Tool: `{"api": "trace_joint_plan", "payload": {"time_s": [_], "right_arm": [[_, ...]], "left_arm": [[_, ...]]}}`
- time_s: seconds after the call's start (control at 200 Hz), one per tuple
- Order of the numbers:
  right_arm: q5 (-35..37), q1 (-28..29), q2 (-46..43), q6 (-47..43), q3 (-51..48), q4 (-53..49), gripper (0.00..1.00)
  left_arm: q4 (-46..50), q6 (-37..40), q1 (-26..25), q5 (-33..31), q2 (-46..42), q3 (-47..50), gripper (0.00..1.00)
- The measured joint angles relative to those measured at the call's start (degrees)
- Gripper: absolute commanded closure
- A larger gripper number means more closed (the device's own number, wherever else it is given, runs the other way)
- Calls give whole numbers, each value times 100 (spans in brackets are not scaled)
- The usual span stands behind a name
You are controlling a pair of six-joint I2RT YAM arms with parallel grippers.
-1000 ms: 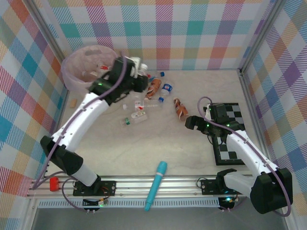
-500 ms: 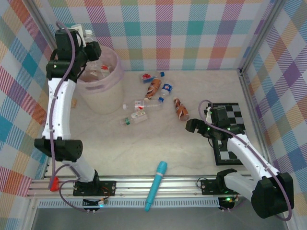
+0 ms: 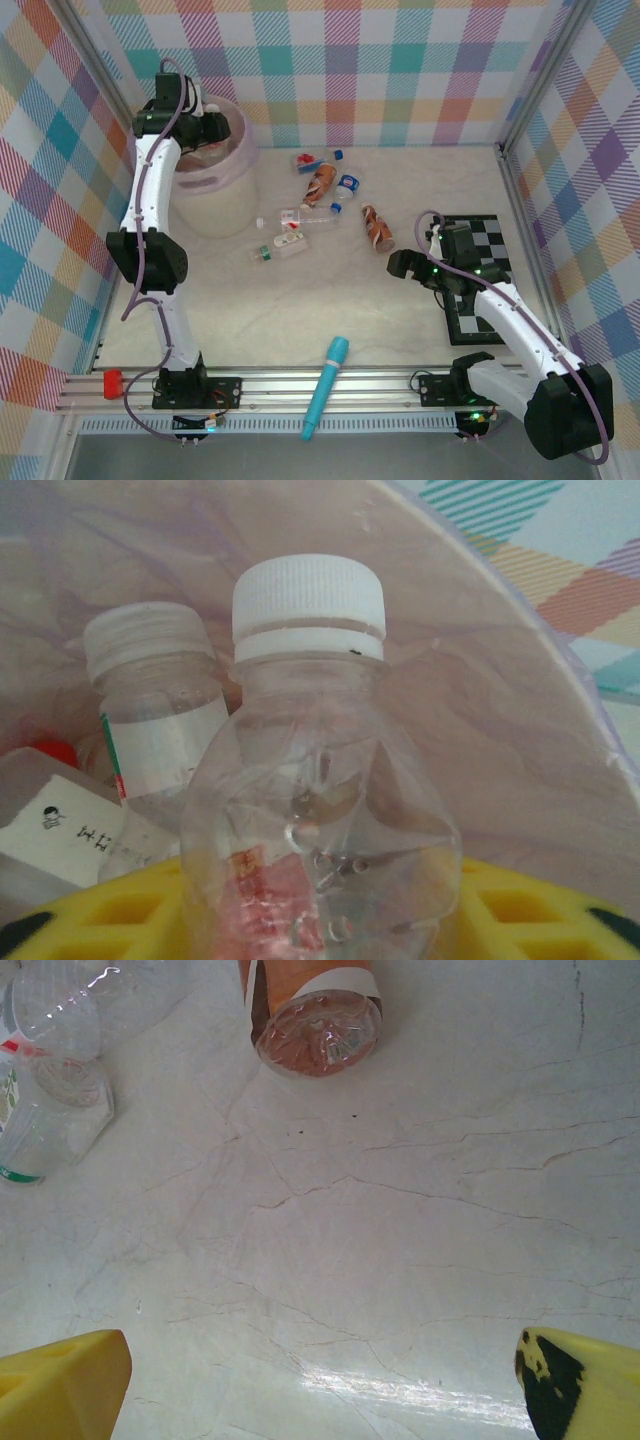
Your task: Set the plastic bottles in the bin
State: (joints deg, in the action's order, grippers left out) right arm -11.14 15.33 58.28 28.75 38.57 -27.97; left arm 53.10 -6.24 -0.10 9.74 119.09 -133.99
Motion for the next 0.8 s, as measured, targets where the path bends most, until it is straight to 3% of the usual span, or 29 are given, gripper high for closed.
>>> {"api": "trace_joint_plan", "payload": {"time_s": [0.075, 0.185, 0.545, 0.8], "right_arm": [[2, 0, 0, 0, 0, -4, 1], [7, 0, 0, -2, 0, -22, 2], [4, 0, 24, -9, 44, -44, 1], [4, 0, 192, -70, 173, -42, 1]], "left_arm": [[81, 103, 0, 52, 0, 0, 24], [127, 155, 0, 109, 0, 0, 16], [223, 260, 0, 70, -138, 0, 7], [358, 487, 0, -304, -1161, 22, 4]]}}
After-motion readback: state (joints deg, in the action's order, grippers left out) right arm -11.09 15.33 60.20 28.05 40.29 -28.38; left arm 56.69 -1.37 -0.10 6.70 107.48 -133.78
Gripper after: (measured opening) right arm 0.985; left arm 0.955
